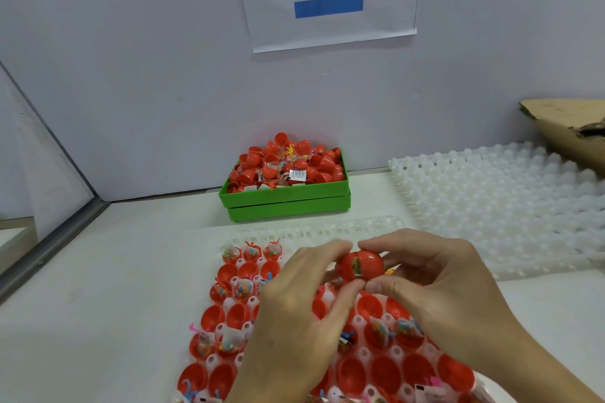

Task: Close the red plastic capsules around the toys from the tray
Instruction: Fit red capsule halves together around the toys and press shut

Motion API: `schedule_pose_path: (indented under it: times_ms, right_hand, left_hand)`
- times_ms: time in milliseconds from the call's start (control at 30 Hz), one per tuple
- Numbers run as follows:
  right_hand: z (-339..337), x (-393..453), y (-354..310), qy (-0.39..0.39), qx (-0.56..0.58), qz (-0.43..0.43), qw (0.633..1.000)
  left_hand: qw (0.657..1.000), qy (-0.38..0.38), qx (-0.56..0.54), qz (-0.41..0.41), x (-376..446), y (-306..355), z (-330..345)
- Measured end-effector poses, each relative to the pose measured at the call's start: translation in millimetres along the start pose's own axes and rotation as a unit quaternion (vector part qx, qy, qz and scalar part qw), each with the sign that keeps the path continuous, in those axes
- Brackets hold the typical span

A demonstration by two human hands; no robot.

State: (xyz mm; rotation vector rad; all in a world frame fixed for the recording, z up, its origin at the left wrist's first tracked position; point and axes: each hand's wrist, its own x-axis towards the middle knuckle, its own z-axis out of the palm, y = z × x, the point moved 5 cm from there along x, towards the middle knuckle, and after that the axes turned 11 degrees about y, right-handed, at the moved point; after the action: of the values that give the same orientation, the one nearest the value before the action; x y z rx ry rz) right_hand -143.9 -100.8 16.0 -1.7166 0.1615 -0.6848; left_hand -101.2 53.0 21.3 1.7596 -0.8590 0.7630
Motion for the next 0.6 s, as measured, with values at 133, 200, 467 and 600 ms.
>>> schedule_pose_path:
  times_ms: [133,200,467,600]
  right_hand:
    - [-2,1,4,0.005,0.013,-0.001,1.0]
    - [-2,1,5,0.008,0.02,-0.002,1.0]
    - [2,0,2,-0.007,0.025,-0.009,1.0]
    - [1,0,4,0.002,0.009,-0.023,1.0]
  left_hand:
    - [0.994,-0.005,-0.072,-0.084,-2,-8,-1]
    - [0.99,-0.011,-0.093,-0.11,-1,-10,0]
    - [0.969,-0.018,-0.167,-0.18,-1,-14,3]
    - [0.965,-0.029,-0.182,-0.188,-2,-13,4]
